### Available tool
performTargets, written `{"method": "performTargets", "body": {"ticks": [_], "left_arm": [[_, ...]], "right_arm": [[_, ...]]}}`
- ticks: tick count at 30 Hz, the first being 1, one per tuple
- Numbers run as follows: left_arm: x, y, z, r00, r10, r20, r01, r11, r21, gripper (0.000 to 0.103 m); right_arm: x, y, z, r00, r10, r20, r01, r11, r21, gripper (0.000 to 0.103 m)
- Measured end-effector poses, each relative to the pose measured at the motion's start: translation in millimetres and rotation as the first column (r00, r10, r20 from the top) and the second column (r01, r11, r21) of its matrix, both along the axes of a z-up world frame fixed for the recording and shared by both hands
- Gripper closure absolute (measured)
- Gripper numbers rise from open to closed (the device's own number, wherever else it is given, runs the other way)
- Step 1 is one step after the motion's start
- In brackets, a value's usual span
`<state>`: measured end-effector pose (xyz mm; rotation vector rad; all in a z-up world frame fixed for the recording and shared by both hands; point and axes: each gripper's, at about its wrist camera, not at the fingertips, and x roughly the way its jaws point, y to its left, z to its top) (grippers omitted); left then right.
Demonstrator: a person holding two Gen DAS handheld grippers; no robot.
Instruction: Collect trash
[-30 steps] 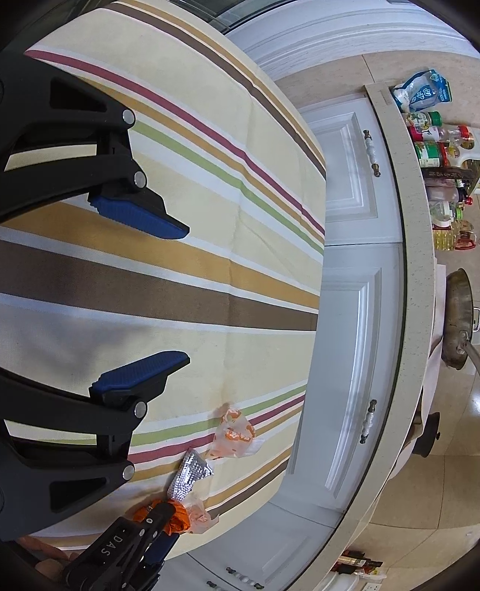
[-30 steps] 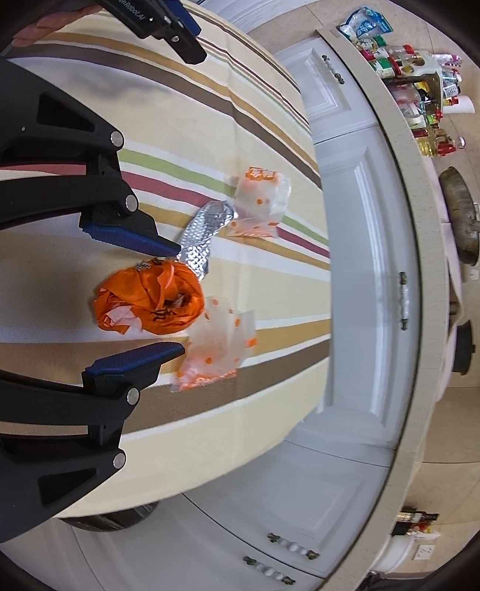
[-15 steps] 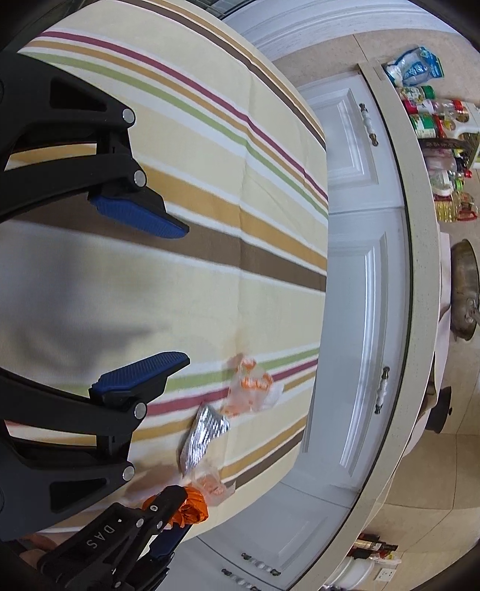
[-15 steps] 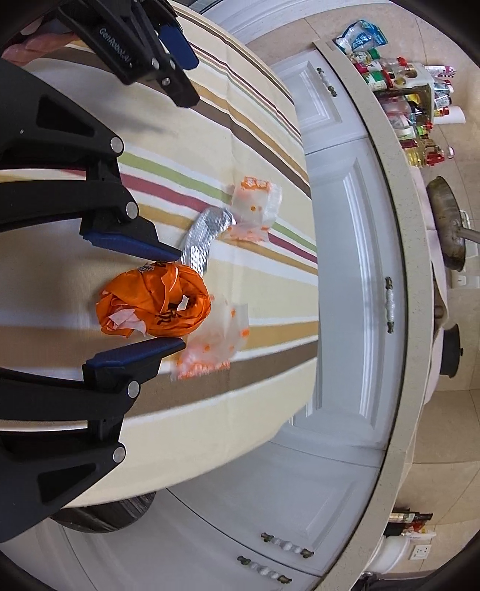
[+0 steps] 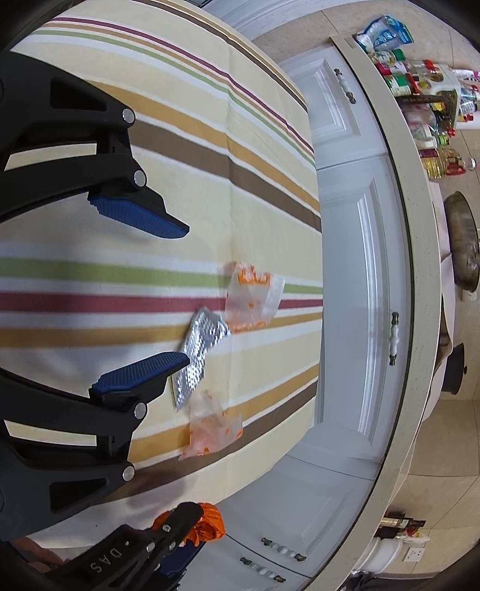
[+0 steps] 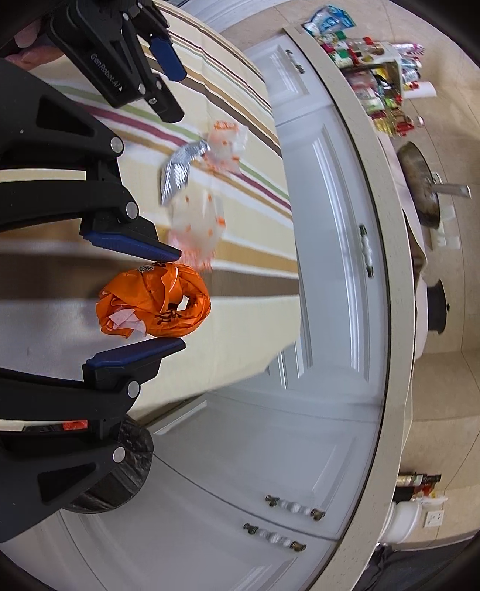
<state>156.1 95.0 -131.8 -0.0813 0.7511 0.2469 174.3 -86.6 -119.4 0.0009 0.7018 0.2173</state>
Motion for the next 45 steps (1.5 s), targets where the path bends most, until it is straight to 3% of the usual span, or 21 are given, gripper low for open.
{"method": "performTargets", "body": {"ticks": [5, 7, 20, 38, 45], "left_arm": [[15.7, -19.7, -3.1, 1.000, 0.003, -0.019, -0.003, 1.000, 0.009, 0.039], [20.6, -26.2, -3.7, 1.000, 0.006, -0.021, -0.005, 1.000, 0.012, 0.032], [56.2, -36.6, -23.5, 0.993, 0.049, -0.106, -0.046, 0.999, 0.029, 0.031], [29.6, -13.2, -24.4, 0.995, 0.044, -0.094, -0.043, 0.999, 0.015, 0.039], [42.4, -12.2, -24.2, 0.994, 0.050, -0.097, -0.047, 0.998, 0.030, 0.020]], "right_arm": [[4.0, -23.9, 1.9, 1.000, -0.014, 0.018, 0.014, 1.000, 0.003, 0.060], [5.8, -32.9, 1.4, 1.000, -0.020, 0.021, 0.020, 1.000, 0.013, 0.060], [14.4, -74.8, -5.0, 0.998, -0.055, 0.016, 0.053, 0.996, 0.065, 0.060], [8.2, -68.2, -1.4, 0.999, -0.035, 0.020, 0.033, 0.997, 0.066, 0.060], [8.0, -64.0, 0.7, 0.999, -0.033, 0.021, 0.031, 0.998, 0.058, 0.060]]}}
